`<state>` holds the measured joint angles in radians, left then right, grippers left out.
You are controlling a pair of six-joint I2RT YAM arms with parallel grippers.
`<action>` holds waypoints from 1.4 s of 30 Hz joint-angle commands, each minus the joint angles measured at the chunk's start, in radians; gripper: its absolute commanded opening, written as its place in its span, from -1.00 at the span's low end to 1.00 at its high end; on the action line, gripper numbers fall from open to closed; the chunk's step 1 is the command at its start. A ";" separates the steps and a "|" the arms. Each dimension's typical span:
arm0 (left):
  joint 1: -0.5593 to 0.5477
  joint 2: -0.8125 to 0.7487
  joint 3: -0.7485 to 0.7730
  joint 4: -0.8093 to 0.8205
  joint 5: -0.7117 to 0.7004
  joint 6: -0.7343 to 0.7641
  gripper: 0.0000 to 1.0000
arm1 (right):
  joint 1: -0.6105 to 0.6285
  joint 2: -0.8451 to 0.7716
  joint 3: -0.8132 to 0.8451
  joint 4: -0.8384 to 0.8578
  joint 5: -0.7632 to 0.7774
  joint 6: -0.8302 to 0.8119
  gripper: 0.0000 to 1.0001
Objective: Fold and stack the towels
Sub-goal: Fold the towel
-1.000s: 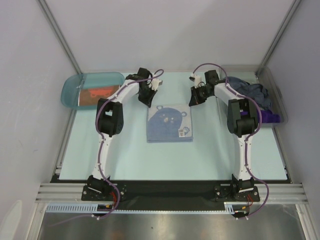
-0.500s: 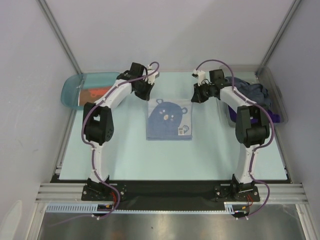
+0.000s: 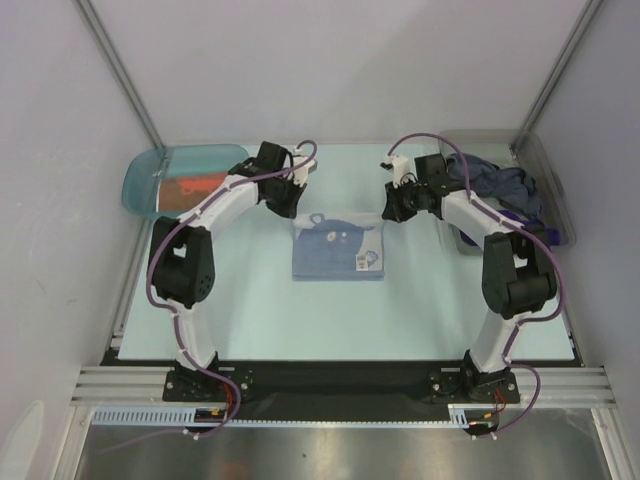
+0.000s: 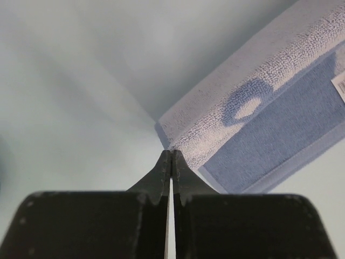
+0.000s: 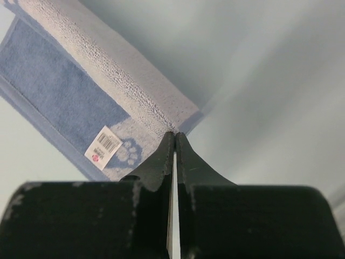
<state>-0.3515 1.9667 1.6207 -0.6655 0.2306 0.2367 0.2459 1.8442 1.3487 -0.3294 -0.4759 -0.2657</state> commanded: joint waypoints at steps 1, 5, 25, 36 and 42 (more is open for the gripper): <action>-0.007 -0.115 -0.064 0.040 -0.022 -0.022 -0.99 | 0.001 -0.117 -0.052 0.038 0.065 0.032 -1.00; -0.030 -0.184 -0.159 0.076 -0.011 -0.045 -0.99 | 0.015 -0.178 -0.140 0.041 0.074 0.060 -1.00; -0.110 -0.279 -0.429 0.086 -0.065 -0.135 -0.99 | 0.110 -0.283 -0.361 0.050 0.132 0.224 -1.00; -0.145 -0.301 -0.478 0.084 -0.068 -0.163 -0.99 | 0.115 -0.301 -0.407 0.029 0.148 0.246 -1.00; -0.153 -0.313 -0.501 0.078 -0.076 -0.172 -0.99 | 0.124 -0.304 -0.421 0.016 0.154 0.261 -1.00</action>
<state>-0.4973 1.7088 1.1332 -0.5850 0.1795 0.0788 0.3656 1.5780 0.9394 -0.3016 -0.3466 -0.0174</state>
